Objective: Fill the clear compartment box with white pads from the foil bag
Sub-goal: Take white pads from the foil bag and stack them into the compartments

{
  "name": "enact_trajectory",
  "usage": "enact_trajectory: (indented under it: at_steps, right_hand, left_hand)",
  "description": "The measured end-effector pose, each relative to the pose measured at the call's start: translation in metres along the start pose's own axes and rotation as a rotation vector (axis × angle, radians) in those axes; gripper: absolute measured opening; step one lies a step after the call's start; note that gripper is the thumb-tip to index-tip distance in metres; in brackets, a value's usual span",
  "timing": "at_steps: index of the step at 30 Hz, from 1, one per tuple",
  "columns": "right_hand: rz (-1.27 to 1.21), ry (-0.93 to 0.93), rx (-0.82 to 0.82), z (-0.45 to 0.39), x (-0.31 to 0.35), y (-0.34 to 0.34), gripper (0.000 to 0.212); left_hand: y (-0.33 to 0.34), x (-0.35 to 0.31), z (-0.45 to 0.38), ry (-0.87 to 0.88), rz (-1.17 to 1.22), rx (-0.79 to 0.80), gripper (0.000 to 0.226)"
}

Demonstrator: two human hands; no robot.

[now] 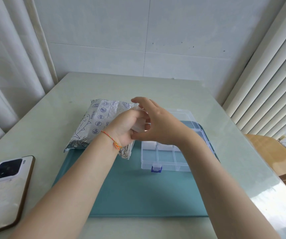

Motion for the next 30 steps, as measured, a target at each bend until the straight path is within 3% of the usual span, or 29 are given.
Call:
enact_trajectory:
  at_steps: [6,17,21,24,28,30]
  right_hand:
    - [0.183,-0.051,-0.106,0.0,0.009,-0.004,0.073]
    - [0.265,-0.069,-0.14,0.002,0.011,-0.008,0.069]
    - [0.245,-0.066,-0.103,0.002,0.01,-0.007,0.072]
    - [0.07,0.009,-0.016,0.006,0.001,-0.014,0.079]
    - [-0.135,0.057,-0.052,0.012,-0.014,-0.041,0.035]
    - [-0.155,0.09,-0.058,0.015,-0.022,-0.046,0.024]
  left_hand:
    - [-0.005,0.006,-0.001,-0.059,0.082,-0.015,0.025]
    - [-0.008,0.011,-0.001,-0.09,0.072,-0.03,0.017]
    - [-0.004,0.013,0.0,-0.108,0.067,-0.015,0.024]
    - [-0.001,0.01,0.001,-0.091,0.047,0.006,0.02]
    - [-0.003,0.004,-0.001,-0.017,-0.135,0.026,0.018]
    - [0.006,0.002,-0.001,0.007,-0.223,0.069,0.019]
Point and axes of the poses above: each hand's wrist, its own z-axis away from the middle knuckle, its own y-axis out of the palm, x = y × z, the point moved 9 cm from there along -z, towards the middle knuckle, and after that the axes turned 8 degrees about x, right-handed, at the moved point
